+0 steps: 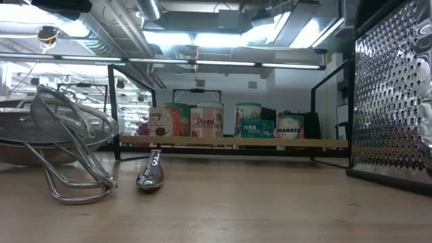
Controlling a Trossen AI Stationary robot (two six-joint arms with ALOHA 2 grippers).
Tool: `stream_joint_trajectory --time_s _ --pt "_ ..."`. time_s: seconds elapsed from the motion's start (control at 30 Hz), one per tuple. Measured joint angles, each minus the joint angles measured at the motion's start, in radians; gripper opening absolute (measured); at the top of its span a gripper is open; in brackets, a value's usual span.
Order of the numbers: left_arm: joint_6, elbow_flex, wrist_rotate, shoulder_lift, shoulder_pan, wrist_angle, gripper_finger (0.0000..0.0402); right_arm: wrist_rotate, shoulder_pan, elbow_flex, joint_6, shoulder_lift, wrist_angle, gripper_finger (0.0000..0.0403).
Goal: Pick and place cans onto a shelf
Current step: Put the yellow can on the shelf aligned with the other green can
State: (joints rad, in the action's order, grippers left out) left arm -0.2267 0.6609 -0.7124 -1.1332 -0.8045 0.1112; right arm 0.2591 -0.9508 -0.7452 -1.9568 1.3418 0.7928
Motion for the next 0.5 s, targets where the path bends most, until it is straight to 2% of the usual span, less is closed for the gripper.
stream_joint_trajectory --time_s 0.2,0.5 --pt "-0.001 0.0 0.0 0.0 0.0 0.0 0.0072 -0.03 0.0 0.0 -0.004 0.009 0.01 0.008" --pt "-0.003 0.0 0.0 0.0 0.0 0.0 0.0072 -0.029 0.0 -0.002 -0.007 0.122 -0.032 0.008"
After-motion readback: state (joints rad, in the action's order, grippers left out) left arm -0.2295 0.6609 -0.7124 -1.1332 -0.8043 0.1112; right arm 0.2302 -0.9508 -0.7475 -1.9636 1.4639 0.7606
